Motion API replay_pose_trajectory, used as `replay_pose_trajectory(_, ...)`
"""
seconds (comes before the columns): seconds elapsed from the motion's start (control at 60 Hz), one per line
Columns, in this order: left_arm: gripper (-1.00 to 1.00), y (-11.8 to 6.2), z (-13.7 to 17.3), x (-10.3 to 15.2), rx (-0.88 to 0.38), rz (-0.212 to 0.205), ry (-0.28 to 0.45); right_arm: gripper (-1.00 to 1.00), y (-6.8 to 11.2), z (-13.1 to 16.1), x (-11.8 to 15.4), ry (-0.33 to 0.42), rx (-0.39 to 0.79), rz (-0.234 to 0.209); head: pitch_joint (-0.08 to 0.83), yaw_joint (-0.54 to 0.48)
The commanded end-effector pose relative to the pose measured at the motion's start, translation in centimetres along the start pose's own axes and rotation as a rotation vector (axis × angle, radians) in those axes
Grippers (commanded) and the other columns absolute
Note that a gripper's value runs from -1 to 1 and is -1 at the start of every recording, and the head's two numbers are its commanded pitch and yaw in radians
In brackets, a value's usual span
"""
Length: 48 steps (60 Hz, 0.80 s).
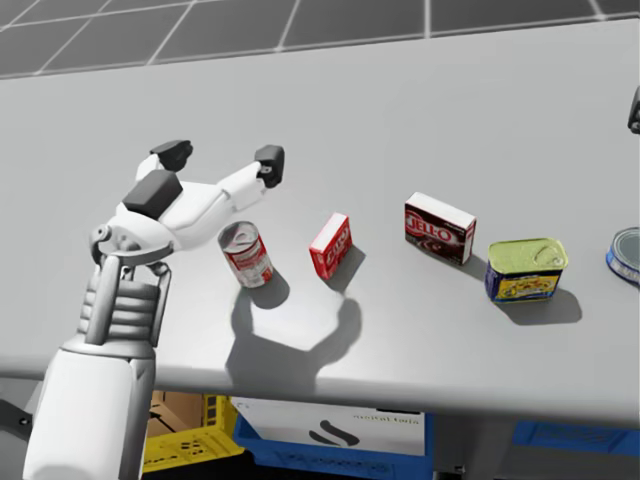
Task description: Lift the gelatin box off the table.
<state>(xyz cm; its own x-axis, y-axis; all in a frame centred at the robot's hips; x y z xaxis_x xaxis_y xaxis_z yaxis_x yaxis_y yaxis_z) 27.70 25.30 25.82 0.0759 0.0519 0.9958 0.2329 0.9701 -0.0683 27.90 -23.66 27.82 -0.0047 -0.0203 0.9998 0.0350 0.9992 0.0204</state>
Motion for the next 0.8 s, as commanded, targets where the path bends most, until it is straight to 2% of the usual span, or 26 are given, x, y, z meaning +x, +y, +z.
replay_pose_trajectory(0.017, -1.0, -1.1, 1.3, 1.7, -0.055, -0.033, 0.099, -1.0, 0.1, 0.0, -0.1, -0.005, -0.012, 0.003, 0.697, 0.23)
replay_pose_trajectory(0.05, -1.0, -1.4, 1.5, 1.7, -0.073, -0.052, 0.132, -1.0, 0.1, 0.0, -0.1, -0.006, -0.012, 0.003, 0.697, 0.23)
replay_pose_trajectory(0.067, -1.0, -1.8, 1.7, 1.7, -0.104, -0.083, 0.181, -1.0, 0.1, 0.0, -0.1, -0.005, -0.013, 0.003, 0.698, 0.23)
replay_pose_trajectory(0.15, -1.0, -2.9, 1.7, 0.9, -0.201, -0.143, 0.291, -1.0, 0.1, 0.0, -0.2, -0.003, -0.012, 0.006, 0.696, 0.24)
replay_pose_trajectory(0.183, -1.0, -3.1, 1.7, 0.7, -0.218, -0.156, 0.311, -1.0, 0.1, 0.0, -0.2, -0.003, -0.013, 0.007, 0.696, 0.24)
replay_pose_trajectory(0.317, -1.0, -4.0, 1.3, -0.4, -0.293, -0.157, 0.388, -1.0, 0.1, 0.0, -0.2, -0.002, -0.016, 0.006, 0.696, 0.24)
replay_pose_trajectory(0.55, -1.0, -5.1, -1.0, -3.2, -0.298, -0.15, 0.471, -1.0, 0.0, 0.0, -0.2, -0.002, -0.015, 0.006, 0.695, 0.25)
replay_pose_trajectory(0.683, -1.0, -5.5, -3.2, -4.0, -0.279, -0.124, 0.527, -1.0, 0.0, -0.1, -0.2, -0.002, -0.017, 0.006, 0.694, 0.25)
replay_pose_trajectory(0.8, -1.0, -5.8, -4.4, -4.8, -0.251, -0.156, 0.551, -1.0, 0.0, 0.0, -0.2, -0.001, -0.016, 0.006, 0.695, 0.25)
